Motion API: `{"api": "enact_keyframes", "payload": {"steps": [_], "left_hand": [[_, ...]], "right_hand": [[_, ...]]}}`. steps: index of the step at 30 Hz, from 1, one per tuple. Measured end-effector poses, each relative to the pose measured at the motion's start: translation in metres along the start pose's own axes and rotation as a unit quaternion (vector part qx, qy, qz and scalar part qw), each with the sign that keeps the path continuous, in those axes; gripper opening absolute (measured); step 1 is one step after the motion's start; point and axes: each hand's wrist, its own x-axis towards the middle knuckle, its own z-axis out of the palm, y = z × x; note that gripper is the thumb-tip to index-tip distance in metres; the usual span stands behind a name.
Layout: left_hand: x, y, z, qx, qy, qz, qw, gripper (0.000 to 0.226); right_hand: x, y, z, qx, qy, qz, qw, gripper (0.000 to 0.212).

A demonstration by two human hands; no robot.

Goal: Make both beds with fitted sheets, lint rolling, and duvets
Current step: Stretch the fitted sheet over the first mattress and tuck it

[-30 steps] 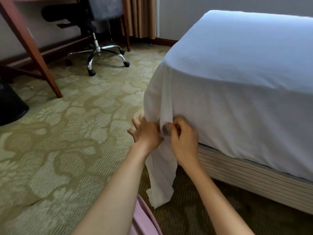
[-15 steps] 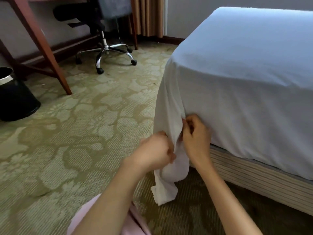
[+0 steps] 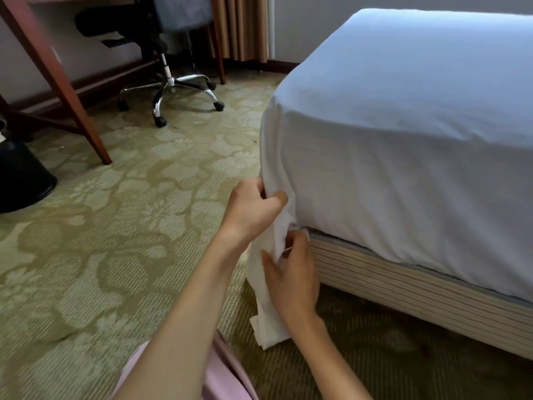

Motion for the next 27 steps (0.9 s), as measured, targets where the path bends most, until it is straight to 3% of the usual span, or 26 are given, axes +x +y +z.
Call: {"api": "enact_keyframes", "payload": {"steps": [3, 6, 9, 12, 17, 23, 27], "left_hand": [[-0.001, 0.001, 0.002, -0.039, -0.015, 0.003, 0.999, 0.037], [0.0, -0.002, 0.013, -0.01, 0.011, 0.033, 0.999, 0.03], [-0.001, 0.006, 0.031, -0.064, -0.001, 0.026, 0.998, 0.03], [-0.001, 0.015, 0.041, -0.111, -0.05, 0.025, 0.992, 0.031], [-0.002, -0.005, 0.03, -0.088, -0.127, -0.017, 0.988, 0.023], [0.003, 0.0, 0.049, -0.079, -0.143, -0.052, 0.985, 0.054], [0.001, 0.002, 0.054, -0.111, -0.113, -0.028, 0.987, 0.049]], "right_hand": [[0.005, 0.019, -0.011, -0.01, 0.018, 0.049, 0.999, 0.016], [0.007, 0.044, -0.044, 0.054, 0.027, 0.087, 0.994, 0.016], [0.013, 0.062, -0.083, 0.12, 0.05, 0.07, 0.989, 0.017], [0.028, 0.068, -0.103, 0.052, 0.052, 0.013, 0.997, 0.014], [0.039, 0.071, -0.105, -0.105, 0.139, -0.057, 0.983, 0.011], [0.044, 0.073, -0.115, -0.087, 0.147, -0.051, 0.984, 0.019], [0.038, 0.082, -0.111, -0.093, 0.122, -0.044, 0.987, 0.023]]}}
